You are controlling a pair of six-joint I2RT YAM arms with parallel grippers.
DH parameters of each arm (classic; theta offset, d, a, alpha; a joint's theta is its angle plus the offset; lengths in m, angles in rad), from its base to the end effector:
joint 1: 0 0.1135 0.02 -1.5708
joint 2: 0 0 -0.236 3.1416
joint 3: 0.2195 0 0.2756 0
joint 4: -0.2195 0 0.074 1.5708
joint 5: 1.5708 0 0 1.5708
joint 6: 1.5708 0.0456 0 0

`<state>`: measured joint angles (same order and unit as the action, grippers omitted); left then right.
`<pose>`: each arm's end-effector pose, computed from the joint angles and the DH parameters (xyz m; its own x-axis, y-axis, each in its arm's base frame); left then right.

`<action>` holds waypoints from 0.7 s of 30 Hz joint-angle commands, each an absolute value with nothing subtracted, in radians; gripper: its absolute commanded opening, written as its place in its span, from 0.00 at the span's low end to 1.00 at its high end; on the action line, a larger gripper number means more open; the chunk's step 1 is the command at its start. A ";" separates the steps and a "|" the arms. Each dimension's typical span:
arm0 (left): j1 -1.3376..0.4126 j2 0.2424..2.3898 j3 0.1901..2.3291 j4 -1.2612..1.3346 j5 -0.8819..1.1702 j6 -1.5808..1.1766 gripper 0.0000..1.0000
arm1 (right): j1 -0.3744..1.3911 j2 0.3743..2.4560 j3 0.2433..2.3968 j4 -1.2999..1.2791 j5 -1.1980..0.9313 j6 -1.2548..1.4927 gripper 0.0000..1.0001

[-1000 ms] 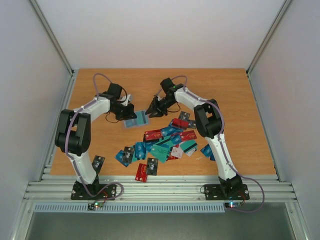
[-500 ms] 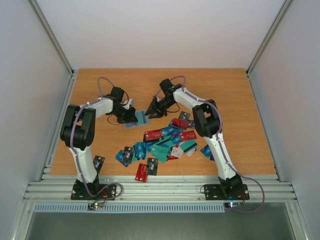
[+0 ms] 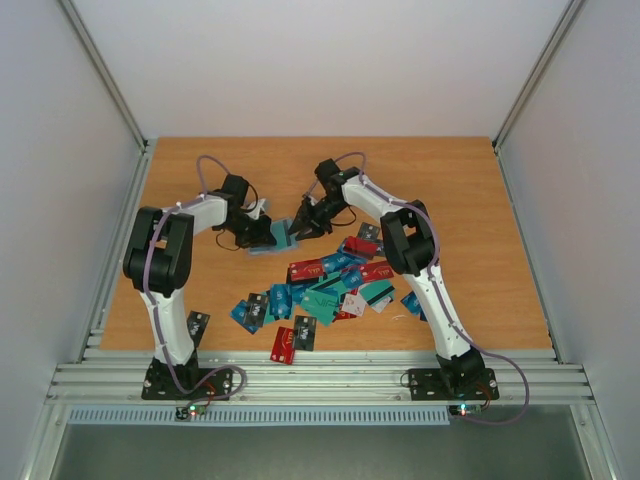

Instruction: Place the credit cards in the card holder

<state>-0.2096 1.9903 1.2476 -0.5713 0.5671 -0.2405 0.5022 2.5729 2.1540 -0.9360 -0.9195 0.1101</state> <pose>0.3699 -0.1037 0.0826 -0.9924 0.0057 -0.1229 0.0747 0.8216 -0.5651 0.4302 0.2776 0.0867 -0.8995 -0.4179 -0.1276 -0.3444 0.4983 0.7957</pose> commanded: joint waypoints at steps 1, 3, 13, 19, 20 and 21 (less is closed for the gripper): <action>-0.215 2.031 1.253 -0.559 0.546 -0.212 0.00 | 0.521 2.592 2.190 -0.964 -0.918 0.095 0.30; -0.214 2.034 1.256 -0.558 0.547 -0.210 0.00 | 0.522 2.588 2.197 -0.971 -0.914 0.092 0.30; -0.215 2.039 1.258 -0.559 0.552 -0.209 0.00 | 0.535 2.559 2.231 -1.010 -0.892 0.087 0.30; -0.215 2.035 1.259 -0.560 0.555 -0.209 0.00 | 0.537 2.554 2.291 -1.110 -0.781 0.035 0.30; -0.215 2.034 1.258 -0.559 0.555 -0.210 0.00 | 0.538 2.547 2.295 -1.125 -0.759 0.024 0.30; -0.215 2.034 1.257 -0.558 0.555 -0.210 0.00 | 0.538 2.542 2.296 -1.135 -0.743 0.018 0.30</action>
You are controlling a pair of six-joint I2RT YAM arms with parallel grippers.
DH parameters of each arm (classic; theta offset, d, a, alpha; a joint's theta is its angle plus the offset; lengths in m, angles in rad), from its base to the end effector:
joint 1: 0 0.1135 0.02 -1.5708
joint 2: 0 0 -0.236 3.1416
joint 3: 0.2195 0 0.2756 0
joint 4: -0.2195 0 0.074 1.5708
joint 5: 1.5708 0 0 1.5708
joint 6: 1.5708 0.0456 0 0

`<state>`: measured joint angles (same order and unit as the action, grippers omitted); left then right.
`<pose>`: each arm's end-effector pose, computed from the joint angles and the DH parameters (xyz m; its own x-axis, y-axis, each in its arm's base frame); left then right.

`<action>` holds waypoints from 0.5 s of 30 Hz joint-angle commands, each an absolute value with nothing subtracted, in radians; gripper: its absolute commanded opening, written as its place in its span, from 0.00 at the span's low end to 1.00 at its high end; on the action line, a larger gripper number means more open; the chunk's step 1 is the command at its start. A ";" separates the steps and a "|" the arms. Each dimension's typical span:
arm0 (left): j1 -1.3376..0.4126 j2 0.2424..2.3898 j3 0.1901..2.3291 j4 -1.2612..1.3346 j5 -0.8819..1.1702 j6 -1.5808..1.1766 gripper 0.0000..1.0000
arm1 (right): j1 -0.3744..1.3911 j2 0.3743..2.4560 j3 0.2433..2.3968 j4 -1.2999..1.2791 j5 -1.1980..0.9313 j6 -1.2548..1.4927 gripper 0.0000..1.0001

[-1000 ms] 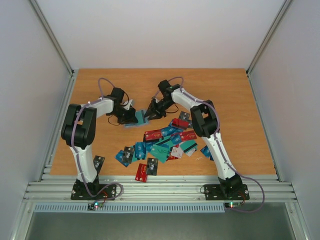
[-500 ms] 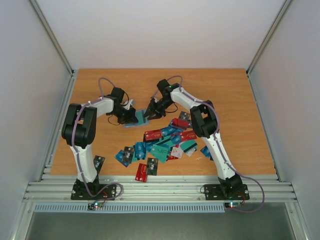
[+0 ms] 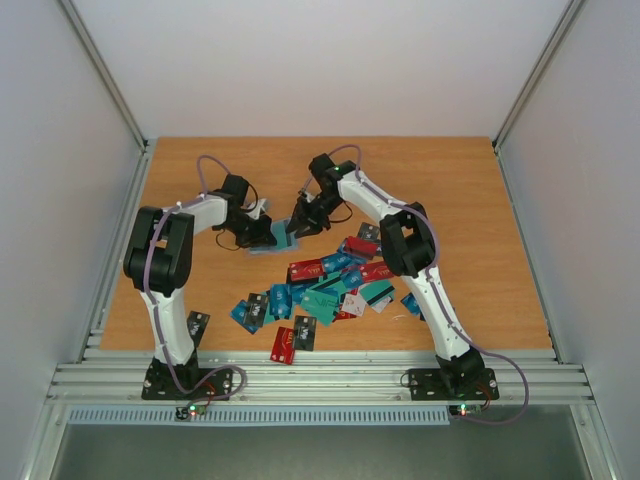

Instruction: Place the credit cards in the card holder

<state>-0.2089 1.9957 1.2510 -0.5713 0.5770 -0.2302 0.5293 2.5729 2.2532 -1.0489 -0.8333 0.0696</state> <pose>0.3705 -0.1040 0.0817 -0.9921 0.0148 -0.1250 0.0842 0.8163 -0.5715 0.4267 0.2887 0.1105 -0.8761 -0.4583 -0.1499 -0.4079 0.5386 0.7373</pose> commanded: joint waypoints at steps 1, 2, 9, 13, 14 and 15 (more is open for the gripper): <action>-0.213 2.033 1.258 -0.558 0.555 -0.210 0.00 | 0.538 2.536 2.295 -1.141 -0.732 0.016 0.30; -0.215 2.034 1.257 -0.559 0.555 -0.210 0.00 | 0.538 2.534 2.291 -1.145 -0.732 0.017 0.30; -0.216 2.030 1.258 -0.560 0.560 -0.214 0.00 | 0.546 2.555 2.285 -1.102 -0.798 0.040 0.30; -0.214 2.027 1.256 -0.561 0.559 -0.213 0.00 | 0.551 2.569 2.292 -1.091 -0.815 0.046 0.30; -0.215 2.027 1.256 -0.562 0.560 -0.212 0.00 | 0.551 2.573 2.293 -1.090 -0.819 0.049 0.30; -0.214 2.028 1.256 -0.562 0.560 -0.212 0.00 | 0.551 2.575 2.293 -1.087 -0.822 0.049 0.30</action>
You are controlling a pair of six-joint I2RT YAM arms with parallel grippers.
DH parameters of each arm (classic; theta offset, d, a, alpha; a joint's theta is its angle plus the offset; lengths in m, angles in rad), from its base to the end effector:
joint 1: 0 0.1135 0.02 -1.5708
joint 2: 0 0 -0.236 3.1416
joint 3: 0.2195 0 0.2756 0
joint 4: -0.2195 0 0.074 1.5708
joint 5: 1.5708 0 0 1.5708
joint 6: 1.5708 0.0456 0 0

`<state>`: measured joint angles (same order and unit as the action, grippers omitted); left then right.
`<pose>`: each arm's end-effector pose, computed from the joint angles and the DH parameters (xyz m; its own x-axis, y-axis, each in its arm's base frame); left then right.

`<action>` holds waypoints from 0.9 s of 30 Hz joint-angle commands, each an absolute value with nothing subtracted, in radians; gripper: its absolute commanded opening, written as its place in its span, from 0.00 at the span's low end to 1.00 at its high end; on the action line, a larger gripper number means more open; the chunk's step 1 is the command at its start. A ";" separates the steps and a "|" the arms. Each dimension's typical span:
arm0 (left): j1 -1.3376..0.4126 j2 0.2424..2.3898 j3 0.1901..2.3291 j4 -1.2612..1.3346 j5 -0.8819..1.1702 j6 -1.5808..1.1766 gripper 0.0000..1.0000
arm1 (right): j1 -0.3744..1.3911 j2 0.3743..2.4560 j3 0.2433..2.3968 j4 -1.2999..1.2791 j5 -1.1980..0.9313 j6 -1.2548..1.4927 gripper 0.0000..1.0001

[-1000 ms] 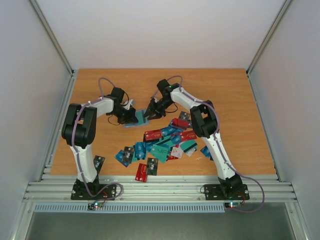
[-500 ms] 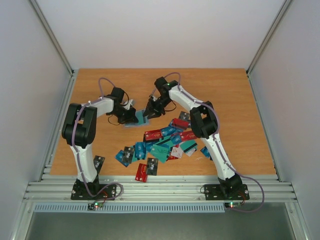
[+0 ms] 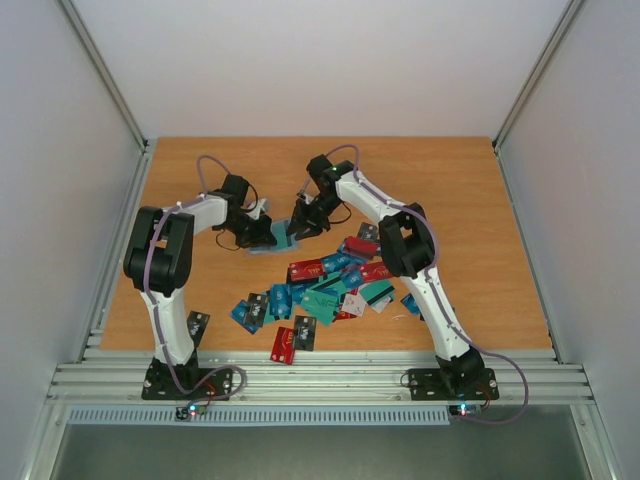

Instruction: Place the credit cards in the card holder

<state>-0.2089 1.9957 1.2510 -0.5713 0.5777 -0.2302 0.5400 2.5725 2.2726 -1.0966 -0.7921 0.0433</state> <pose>0.3705 -0.1040 0.0818 -0.9921 0.0149 -0.1248 0.0843 0.8159 -0.5720 0.4224 0.2910 0.1141 -0.8641 -0.4825 -0.1429 -0.4300 0.5604 0.7079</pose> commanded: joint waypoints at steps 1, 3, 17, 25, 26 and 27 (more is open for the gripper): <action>-0.215 2.027 1.256 -0.562 0.560 -0.212 0.00 | 0.551 2.576 2.294 -1.086 -0.822 0.050 0.30; -0.215 2.028 1.256 -0.564 0.561 -0.212 0.00 | 0.552 2.578 2.295 -1.084 -0.822 0.051 0.30; -0.215 2.023 1.259 -0.557 0.570 -0.217 0.00 | 0.561 2.591 2.307 -1.051 -0.889 0.055 0.30; -0.215 1.979 1.274 -0.569 0.590 -0.238 0.00 | 0.572 2.595 2.322 -1.045 -0.913 0.053 0.30; -0.215 1.973 1.280 -0.573 0.592 -0.240 0.00 | 0.572 2.593 2.323 -1.043 -0.914 0.055 0.30; -0.214 1.968 1.283 -0.575 0.594 -0.243 0.00 | 0.573 2.593 2.324 -1.041 -0.916 0.056 0.30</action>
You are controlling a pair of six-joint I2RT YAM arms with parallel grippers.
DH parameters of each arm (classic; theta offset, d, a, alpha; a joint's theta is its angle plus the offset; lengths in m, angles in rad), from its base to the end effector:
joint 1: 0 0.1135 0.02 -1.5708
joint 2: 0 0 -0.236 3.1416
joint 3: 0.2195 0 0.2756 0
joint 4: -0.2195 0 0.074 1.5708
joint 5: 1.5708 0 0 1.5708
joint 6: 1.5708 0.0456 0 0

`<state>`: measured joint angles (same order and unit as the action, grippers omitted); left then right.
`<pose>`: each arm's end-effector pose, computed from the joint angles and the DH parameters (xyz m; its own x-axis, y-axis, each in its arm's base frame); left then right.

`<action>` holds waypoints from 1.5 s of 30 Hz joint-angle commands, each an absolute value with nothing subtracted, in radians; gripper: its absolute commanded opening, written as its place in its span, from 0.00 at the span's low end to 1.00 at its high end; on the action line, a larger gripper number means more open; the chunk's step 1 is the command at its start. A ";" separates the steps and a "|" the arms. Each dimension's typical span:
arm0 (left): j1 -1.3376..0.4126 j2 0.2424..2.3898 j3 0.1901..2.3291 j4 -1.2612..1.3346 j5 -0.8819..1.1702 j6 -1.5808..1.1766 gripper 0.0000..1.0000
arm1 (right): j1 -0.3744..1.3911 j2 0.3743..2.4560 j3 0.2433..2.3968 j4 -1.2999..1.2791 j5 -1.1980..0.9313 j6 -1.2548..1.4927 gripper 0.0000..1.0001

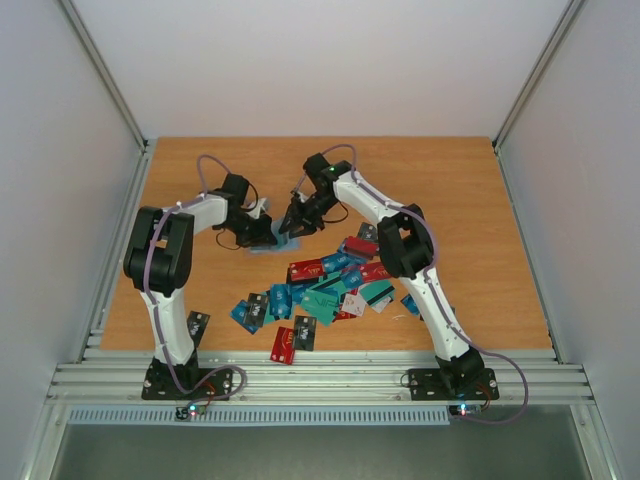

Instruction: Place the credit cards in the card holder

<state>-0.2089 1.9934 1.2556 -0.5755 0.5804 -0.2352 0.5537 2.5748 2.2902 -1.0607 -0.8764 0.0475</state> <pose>0.3712 -0.1043 0.0838 -0.9922 0.0111 -0.1241 0.0811 0.8141 -0.5750 0.4215 0.3018 0.1217 -0.8510 -0.4904 -0.1878 -0.4427 0.4778 0.7588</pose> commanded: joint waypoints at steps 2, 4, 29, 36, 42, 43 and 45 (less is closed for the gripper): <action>-0.214 1.957 1.290 -0.580 0.596 -0.252 0.00 | 0.575 2.593 2.326 -1.039 -0.917 0.059 0.30; -0.215 1.927 1.304 -0.595 0.590 -0.269 0.00 | 0.577 2.594 2.330 -1.039 -0.917 0.063 0.30; -0.109 1.568 1.184 -0.742 0.505 -0.354 0.09 | 0.632 2.683 2.472 -0.963 -0.919 0.202 0.30; -0.087 1.476 1.113 -0.781 0.500 -0.336 0.10 | 0.639 2.719 2.495 -0.874 -0.940 0.281 0.33; -0.069 1.456 1.097 -0.765 0.483 -0.337 0.13 | 0.641 2.737 2.511 -0.838 -0.974 0.292 0.39; -0.068 1.457 1.103 -0.762 0.480 -0.337 0.14 | 0.641 2.740 2.519 -0.825 -0.983 0.300 0.40; -0.067 1.468 1.116 -0.757 0.467 -0.333 0.17 | 0.640 2.740 2.537 -0.817 -0.998 0.307 0.40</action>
